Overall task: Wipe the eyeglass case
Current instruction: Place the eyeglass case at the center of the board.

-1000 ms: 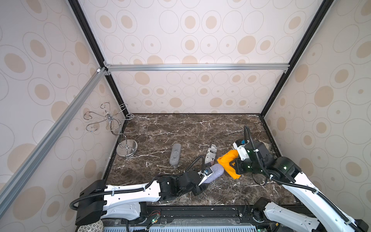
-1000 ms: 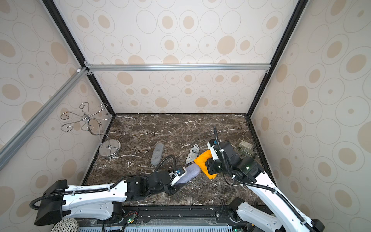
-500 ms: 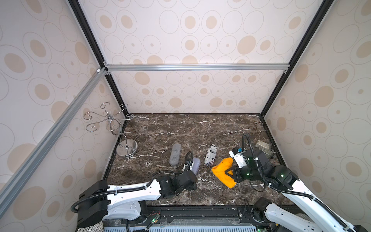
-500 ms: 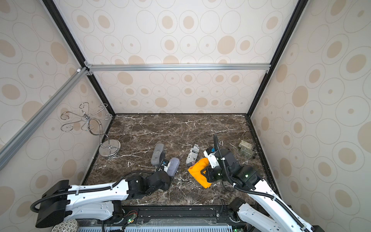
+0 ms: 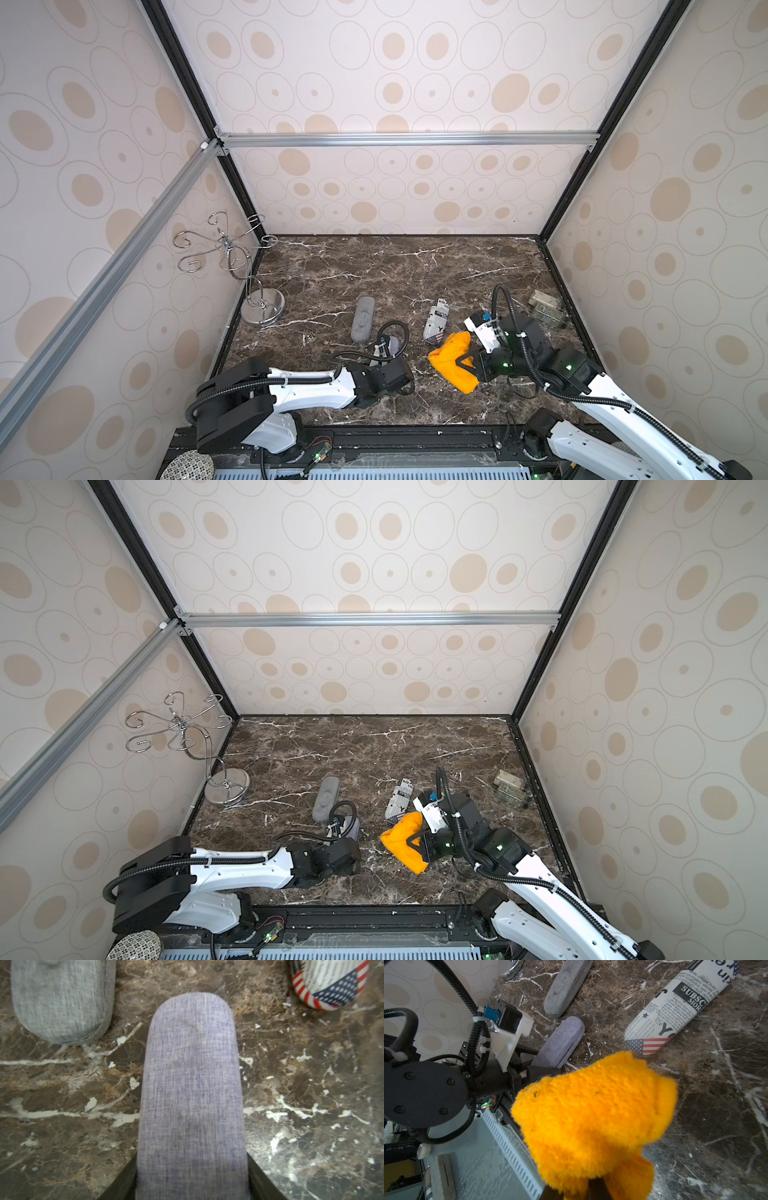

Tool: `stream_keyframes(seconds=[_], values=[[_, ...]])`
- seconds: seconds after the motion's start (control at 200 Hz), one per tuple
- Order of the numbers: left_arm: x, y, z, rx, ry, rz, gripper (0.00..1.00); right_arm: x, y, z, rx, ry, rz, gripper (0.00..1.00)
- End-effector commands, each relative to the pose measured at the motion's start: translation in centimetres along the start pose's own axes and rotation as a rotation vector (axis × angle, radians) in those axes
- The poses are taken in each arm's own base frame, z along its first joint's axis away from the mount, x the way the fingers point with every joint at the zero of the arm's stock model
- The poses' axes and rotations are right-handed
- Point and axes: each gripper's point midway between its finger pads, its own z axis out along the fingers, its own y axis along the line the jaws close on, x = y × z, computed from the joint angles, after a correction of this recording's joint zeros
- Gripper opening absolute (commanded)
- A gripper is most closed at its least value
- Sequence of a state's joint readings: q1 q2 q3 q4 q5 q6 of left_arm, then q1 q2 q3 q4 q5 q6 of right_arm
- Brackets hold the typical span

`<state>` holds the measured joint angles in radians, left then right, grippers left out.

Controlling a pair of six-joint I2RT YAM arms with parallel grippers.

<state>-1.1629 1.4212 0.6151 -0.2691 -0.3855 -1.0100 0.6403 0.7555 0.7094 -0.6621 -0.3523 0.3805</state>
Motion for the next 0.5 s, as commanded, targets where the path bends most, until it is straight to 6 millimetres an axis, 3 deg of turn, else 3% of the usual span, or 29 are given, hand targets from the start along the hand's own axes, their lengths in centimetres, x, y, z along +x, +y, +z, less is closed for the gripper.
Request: stream_keyframes(seconds=[0.0, 0.225, 0.37, 0.495], values=[[-0.8, 0.3, 0.6, -0.034, -0.032, -0.055, 0.67, -0.4, 0.1, -0.2, -0.006, -0.041, -0.004, 0.0], [-0.1, 0.3, 1.3, -0.041, -0.01, -0.039, 0.85, -0.1, -0.5, -0.2, 0.021, -0.041, 0.004, 0.0], [0.0, -0.3, 0.5, 0.006, 0.004, -0.03, 0.99, -0.1, -0.5, -0.3, 0.024, -0.04, 0.007, 0.0], [0.8, -1.2, -0.4, 0.083, 0.061, -0.01, 1.0, -0.1, -0.6, -0.3, 0.031, -0.04, 0.008, 0.0]])
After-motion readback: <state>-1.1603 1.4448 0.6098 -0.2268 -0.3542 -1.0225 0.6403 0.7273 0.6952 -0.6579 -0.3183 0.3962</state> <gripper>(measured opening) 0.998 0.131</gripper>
